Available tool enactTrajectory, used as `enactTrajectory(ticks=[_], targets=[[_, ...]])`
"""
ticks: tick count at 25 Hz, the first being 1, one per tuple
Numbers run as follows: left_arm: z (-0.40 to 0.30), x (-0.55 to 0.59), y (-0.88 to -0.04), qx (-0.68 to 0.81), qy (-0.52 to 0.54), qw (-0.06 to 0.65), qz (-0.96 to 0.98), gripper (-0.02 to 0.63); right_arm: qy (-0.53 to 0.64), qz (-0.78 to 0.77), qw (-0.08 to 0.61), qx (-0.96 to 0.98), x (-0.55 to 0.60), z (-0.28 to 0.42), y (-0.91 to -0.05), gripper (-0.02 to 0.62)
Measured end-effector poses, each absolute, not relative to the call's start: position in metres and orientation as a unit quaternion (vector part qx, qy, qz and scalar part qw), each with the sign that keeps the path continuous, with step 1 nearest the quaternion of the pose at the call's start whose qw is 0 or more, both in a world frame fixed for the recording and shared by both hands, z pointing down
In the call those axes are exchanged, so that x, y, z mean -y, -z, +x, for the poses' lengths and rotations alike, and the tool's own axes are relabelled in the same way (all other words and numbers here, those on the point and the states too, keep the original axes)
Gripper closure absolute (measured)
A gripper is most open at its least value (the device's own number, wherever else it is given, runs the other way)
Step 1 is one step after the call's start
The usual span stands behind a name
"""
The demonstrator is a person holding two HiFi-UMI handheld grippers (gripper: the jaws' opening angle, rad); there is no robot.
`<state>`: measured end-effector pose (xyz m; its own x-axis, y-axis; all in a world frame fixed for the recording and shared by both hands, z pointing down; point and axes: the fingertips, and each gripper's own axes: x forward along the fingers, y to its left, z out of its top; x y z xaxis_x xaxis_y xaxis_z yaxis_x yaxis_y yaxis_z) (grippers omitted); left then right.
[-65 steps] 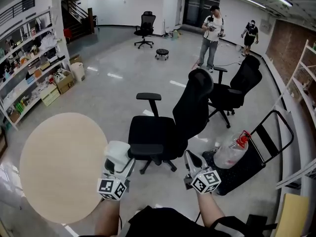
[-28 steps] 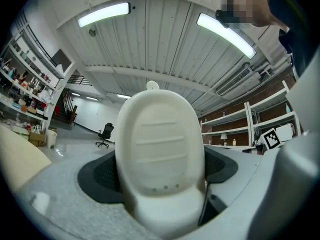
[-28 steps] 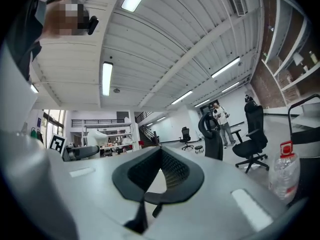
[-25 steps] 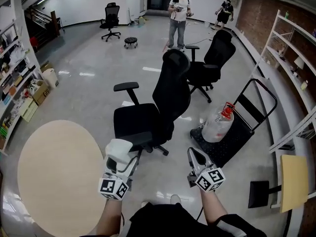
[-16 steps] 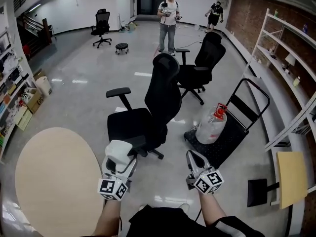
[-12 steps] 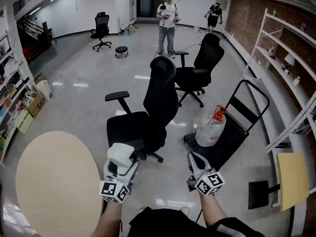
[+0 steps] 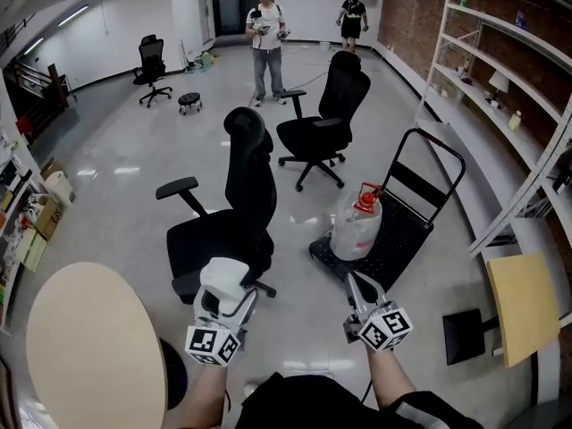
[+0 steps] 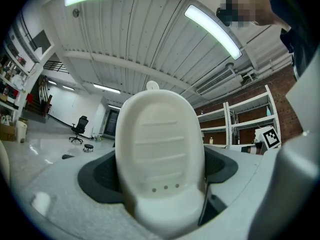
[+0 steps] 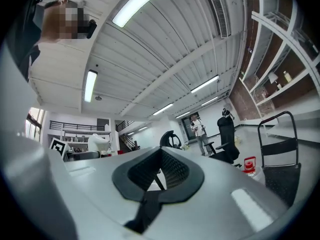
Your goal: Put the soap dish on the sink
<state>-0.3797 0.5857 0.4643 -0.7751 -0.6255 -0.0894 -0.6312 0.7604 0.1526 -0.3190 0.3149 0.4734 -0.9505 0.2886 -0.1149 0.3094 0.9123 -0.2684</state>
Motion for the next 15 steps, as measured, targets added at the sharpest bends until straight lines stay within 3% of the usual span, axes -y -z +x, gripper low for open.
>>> enactTrajectory(ticks=[15], targets=[[-0.363, -0.347, -0.472, -0.873, -0.093, 0.006, -0.478, 0.143, 0.133, -0.002, 0.049, -0.990, -0.116, -0.225, -0.479, 0.589]])
